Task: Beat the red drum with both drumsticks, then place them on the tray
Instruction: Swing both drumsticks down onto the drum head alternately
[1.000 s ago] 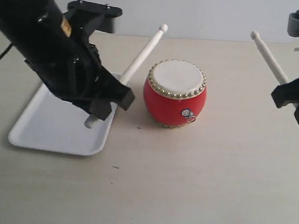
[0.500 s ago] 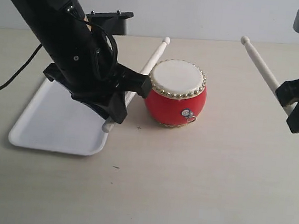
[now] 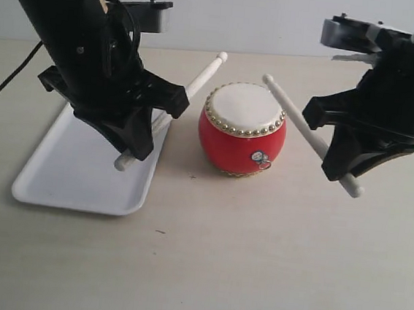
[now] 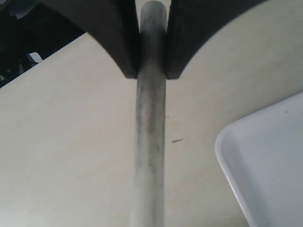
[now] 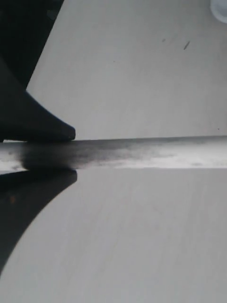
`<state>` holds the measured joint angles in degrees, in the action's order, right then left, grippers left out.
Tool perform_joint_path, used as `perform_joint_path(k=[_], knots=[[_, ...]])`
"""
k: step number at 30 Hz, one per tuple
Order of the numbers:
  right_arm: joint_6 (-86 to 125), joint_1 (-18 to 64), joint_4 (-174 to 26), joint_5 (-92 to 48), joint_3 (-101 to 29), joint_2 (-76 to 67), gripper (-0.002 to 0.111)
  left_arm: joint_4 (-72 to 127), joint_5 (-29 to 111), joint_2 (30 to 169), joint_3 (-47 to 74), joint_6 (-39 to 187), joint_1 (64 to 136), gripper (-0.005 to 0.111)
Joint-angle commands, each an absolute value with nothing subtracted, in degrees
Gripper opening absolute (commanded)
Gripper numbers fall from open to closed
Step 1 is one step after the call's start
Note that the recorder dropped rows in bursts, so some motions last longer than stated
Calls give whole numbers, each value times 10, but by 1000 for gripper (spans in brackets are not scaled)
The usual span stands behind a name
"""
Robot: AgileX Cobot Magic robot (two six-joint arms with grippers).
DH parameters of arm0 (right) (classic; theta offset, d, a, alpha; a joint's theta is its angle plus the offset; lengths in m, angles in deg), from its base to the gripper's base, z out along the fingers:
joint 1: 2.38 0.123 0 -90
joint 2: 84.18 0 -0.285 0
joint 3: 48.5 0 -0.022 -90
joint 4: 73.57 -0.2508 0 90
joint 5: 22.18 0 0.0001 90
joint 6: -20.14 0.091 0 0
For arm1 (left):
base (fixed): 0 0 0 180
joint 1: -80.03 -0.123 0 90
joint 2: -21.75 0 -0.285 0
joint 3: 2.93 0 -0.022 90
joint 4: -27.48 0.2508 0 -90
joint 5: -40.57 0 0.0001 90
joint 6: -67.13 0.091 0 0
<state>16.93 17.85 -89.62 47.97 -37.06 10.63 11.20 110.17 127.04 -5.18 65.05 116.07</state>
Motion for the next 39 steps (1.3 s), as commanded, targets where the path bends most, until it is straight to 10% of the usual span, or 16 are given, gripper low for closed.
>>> perform_joint_path(k=[1,39], knots=[[179,199,-881,478,-403,111,0,118,1105,1269,-56,654,1160,0],[168,200,-852,478,-441,85,0,117,1105,1307,-103,711,1151,0]])
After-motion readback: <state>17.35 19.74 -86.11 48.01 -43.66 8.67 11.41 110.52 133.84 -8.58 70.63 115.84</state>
